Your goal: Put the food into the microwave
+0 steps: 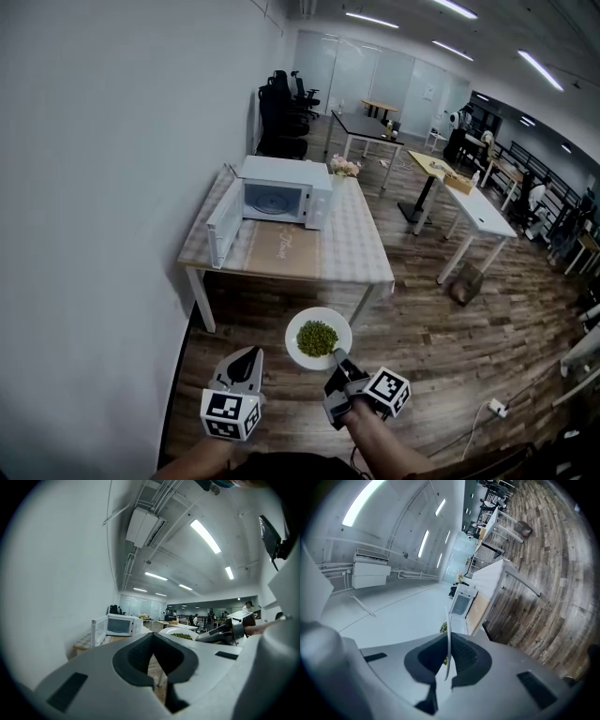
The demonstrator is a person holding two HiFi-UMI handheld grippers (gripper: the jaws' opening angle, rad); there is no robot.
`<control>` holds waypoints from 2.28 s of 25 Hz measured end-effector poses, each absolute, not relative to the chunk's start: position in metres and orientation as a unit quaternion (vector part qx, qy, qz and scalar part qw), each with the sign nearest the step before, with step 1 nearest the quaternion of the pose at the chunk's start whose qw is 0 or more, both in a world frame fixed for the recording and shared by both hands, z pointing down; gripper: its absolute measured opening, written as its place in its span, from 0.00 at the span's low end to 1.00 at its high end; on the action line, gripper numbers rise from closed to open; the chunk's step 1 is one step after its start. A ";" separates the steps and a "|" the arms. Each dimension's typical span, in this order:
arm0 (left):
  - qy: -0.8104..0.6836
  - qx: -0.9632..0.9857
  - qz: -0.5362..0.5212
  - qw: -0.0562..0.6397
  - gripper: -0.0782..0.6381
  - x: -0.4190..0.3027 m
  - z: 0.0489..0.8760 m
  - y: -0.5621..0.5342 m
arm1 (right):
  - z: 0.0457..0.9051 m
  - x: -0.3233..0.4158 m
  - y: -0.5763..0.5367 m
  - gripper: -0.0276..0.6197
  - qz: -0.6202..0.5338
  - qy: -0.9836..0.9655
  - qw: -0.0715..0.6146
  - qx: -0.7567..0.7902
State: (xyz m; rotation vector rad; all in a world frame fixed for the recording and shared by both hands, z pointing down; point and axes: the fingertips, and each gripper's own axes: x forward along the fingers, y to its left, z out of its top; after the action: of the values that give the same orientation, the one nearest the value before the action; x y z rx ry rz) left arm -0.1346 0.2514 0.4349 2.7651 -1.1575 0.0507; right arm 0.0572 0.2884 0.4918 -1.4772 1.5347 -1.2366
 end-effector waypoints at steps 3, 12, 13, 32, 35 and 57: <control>-0.376 0.924 0.016 0.070 0.12 -0.144 0.435 0.250 | 0.491 0.045 0.287 0.07 -0.471 0.585 0.337 -0.567; -0.370 0.925 0.014 0.078 0.12 -0.162 0.447 0.238 | 0.499 0.027 0.272 0.07 -0.475 0.585 0.340 -0.563; -0.372 0.925 0.013 0.076 0.12 -0.164 0.448 0.236 | 0.500 0.025 0.268 0.07 -0.476 0.585 0.340 -0.561; -0.379 0.922 0.024 0.076 0.12 -0.140 0.451 0.178 | 0.492 0.035 0.190 0.07 -0.481 0.611 0.331 -0.534; -0.380 0.921 0.024 0.079 0.12 -0.128 0.451 0.163 | 0.490 0.045 0.175 0.07 -0.480 0.614 0.327 -0.534; -0.420 0.903 0.046 0.074 0.12 -0.064 0.445 0.066 | 0.495 0.118 0.074 0.08 -0.503 0.628 0.322 -0.499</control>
State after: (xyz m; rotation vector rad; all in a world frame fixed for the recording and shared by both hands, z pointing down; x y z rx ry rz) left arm -0.0642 0.0661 0.4450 2.7118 -1.2598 0.1390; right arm 0.1177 0.0740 0.4955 -1.3103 1.6484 -1.3194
